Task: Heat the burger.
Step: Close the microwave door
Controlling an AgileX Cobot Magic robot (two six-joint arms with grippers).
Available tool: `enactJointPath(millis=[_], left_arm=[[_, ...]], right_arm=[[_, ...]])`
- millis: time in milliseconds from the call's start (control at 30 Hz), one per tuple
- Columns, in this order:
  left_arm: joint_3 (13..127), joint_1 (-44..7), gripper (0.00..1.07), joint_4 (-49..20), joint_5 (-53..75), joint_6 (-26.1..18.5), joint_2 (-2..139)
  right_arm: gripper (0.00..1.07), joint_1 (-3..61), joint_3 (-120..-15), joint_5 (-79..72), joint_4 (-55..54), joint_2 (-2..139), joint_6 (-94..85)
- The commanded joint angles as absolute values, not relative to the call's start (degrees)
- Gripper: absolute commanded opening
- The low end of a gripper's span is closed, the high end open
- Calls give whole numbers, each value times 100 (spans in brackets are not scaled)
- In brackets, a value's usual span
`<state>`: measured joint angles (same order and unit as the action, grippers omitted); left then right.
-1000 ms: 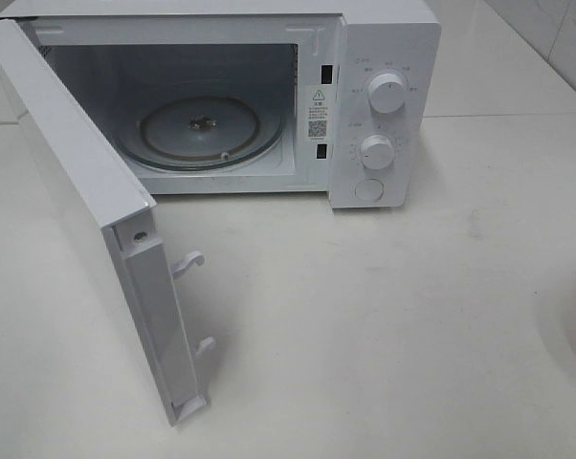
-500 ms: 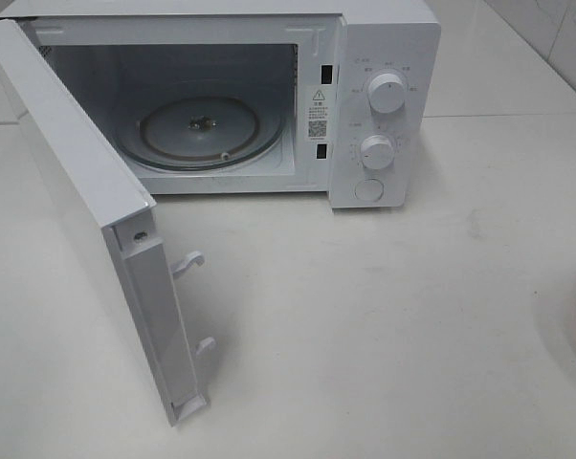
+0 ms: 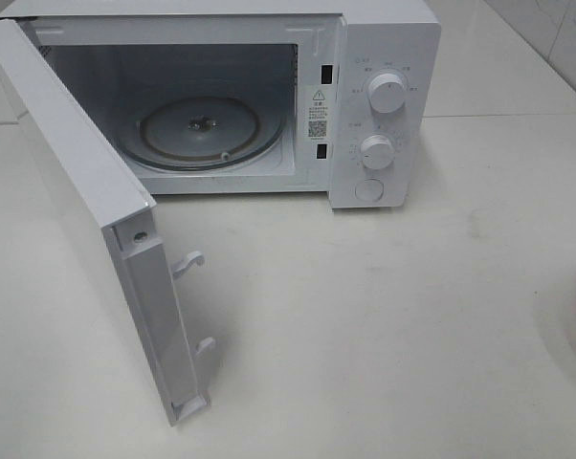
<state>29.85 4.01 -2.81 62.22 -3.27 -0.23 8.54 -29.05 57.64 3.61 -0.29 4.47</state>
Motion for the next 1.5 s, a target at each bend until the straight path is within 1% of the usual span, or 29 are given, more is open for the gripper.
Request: enactJointPath(millis=[33, 533, 700, 1500], left_arm=[[2968, 430, 100, -269, 6142, -292, -69], [2968, 430, 100, -269, 6142, -292, -69], [2968, 430, 100, -269, 6142, -286, -69], [3014, 401, 100, -315, 6091, -281, -52]], right_arm=[[76, 808, -2882, 5695, 350, -201, 390], [75, 802, -2882, 5695, 344, -201, 361], [75, 670, -2882, 5695, 350, -201, 350], [75, 670, -2882, 5695, 350, -201, 350]])
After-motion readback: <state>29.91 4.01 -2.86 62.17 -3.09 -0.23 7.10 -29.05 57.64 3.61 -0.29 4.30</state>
